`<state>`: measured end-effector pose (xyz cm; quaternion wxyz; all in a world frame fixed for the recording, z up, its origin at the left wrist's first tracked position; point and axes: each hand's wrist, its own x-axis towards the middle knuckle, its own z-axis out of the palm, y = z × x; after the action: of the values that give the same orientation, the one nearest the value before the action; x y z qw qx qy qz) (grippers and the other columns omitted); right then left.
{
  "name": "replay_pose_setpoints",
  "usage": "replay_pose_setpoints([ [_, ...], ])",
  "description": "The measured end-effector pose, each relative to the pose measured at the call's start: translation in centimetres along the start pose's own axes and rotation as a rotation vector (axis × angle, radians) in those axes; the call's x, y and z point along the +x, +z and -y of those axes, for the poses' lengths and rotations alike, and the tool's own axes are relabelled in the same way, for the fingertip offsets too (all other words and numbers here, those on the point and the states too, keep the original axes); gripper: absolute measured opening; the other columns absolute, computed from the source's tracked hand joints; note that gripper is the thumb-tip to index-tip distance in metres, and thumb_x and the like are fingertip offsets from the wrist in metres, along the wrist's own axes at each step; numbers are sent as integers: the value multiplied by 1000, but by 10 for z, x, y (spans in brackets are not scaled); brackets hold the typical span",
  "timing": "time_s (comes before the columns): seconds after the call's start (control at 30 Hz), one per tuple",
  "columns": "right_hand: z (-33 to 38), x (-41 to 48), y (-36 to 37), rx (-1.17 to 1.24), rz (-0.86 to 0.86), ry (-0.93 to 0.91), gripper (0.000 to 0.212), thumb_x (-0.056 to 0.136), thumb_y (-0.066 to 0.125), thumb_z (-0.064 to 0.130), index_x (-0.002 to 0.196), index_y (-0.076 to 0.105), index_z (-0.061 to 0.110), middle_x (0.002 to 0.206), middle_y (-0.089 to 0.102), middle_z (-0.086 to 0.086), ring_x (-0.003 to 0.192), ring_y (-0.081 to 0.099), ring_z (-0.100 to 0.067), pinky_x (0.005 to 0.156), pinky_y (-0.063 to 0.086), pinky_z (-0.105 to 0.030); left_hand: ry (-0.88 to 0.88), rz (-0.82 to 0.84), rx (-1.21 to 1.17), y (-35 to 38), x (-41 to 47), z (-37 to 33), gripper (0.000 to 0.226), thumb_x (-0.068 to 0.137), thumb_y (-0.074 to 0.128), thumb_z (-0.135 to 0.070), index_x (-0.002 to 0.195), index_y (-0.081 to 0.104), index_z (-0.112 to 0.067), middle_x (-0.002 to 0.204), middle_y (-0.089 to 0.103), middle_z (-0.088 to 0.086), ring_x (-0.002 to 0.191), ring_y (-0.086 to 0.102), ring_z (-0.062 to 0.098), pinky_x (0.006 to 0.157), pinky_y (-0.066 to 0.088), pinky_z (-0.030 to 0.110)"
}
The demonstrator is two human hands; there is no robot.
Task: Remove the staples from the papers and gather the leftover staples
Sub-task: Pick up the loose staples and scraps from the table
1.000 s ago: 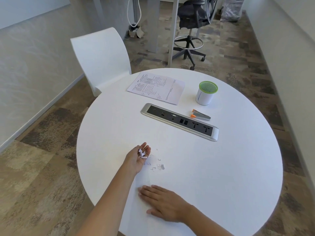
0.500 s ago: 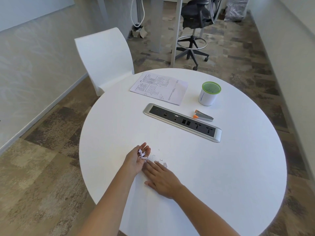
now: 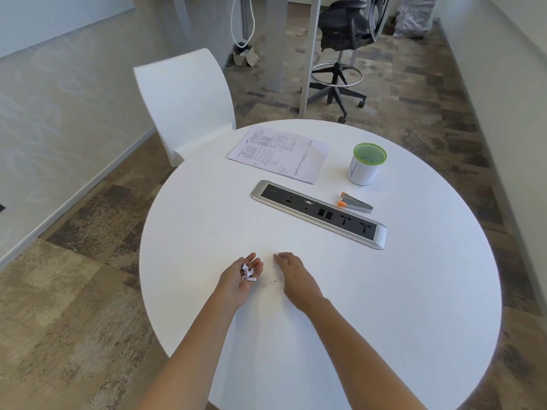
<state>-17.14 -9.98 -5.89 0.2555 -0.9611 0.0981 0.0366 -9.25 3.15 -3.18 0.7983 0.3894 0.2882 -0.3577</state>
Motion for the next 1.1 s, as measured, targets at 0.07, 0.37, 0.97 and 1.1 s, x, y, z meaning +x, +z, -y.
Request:
replay_pose_setpoints([
  [0.07,2,-5,3,-42,40,-64,60,86,36,-10,143,31,8,147,31,-6,136,27,-21,95,46,-37,0,1,12,-1,1,0,35,103,29,-14,87,57,0,88,57,13,47,68,17,35,44,15],
  [0.37,-14,-49,17,14,-109,-145,44,93,47,8,136,44,12,141,45,-9,131,40,-24,98,47,-36,-15,3,8,-1,4,3,36,103,30,-15,87,57,2,88,57,14,73,61,24,49,56,22],
  [0.97,-4,-53,22,-149,-130,-207,29,62,77,-2,76,61,17,72,58,5,63,54,-14,42,39,-19,-39,-14,26,3,5,14,34,103,32,-14,89,58,3,85,58,16,71,62,24,50,57,25],
  [1.1,3,-48,19,-60,-145,-99,23,65,73,-4,69,62,16,66,61,3,56,55,-17,48,34,-15,-40,-23,77,6,0,15,33,101,30,-9,85,58,0,84,57,14,45,66,17,37,47,15],
])
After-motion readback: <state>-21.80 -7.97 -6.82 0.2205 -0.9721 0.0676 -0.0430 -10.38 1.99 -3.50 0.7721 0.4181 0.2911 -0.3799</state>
